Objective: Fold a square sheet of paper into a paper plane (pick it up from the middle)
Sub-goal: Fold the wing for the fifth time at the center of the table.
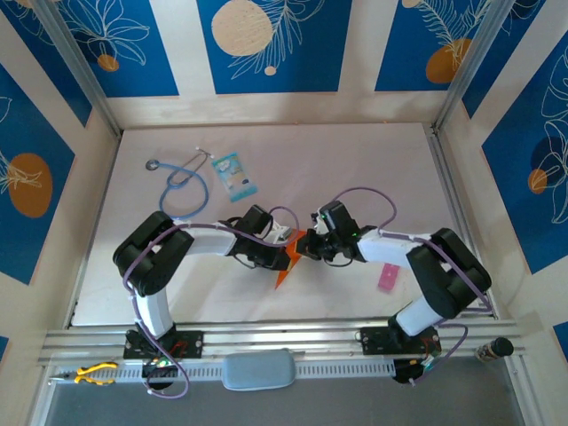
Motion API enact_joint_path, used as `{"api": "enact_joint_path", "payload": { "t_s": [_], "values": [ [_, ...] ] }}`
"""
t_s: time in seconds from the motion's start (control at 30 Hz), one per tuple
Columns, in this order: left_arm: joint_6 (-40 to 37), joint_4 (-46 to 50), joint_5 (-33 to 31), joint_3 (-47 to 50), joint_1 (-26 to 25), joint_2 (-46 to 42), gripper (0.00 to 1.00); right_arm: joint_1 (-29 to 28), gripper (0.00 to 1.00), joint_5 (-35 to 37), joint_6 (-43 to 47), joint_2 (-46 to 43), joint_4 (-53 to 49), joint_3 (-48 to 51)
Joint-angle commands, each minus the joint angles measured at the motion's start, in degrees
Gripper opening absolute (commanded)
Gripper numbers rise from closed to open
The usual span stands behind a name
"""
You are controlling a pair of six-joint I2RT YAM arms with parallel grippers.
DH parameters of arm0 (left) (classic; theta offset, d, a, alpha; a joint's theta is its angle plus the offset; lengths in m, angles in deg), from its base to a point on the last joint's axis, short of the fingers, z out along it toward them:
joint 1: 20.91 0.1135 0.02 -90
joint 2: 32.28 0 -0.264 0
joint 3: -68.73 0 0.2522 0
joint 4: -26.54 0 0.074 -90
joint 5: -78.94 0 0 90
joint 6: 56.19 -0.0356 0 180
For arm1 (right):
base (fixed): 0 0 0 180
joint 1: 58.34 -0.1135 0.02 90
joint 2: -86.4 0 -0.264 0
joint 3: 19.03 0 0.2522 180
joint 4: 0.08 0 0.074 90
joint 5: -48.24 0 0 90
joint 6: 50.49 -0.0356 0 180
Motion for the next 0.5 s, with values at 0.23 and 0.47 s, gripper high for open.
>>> {"api": "enact_joint_path", "payload": {
  "t_s": [0.23,0.47],
  "values": [
    [-1.6,7.5,-2.8,3.0,0.8,1.3,0.0,2.1,0.09,3.0,-0.3,6.9,1.8,-2.3],
    [-2.5,8.4,-3.5,3.3,0.8,1.3,0.0,5.4,0.09,2.7,-1.3,9.6,4.1,-1.5]
  ]
}}
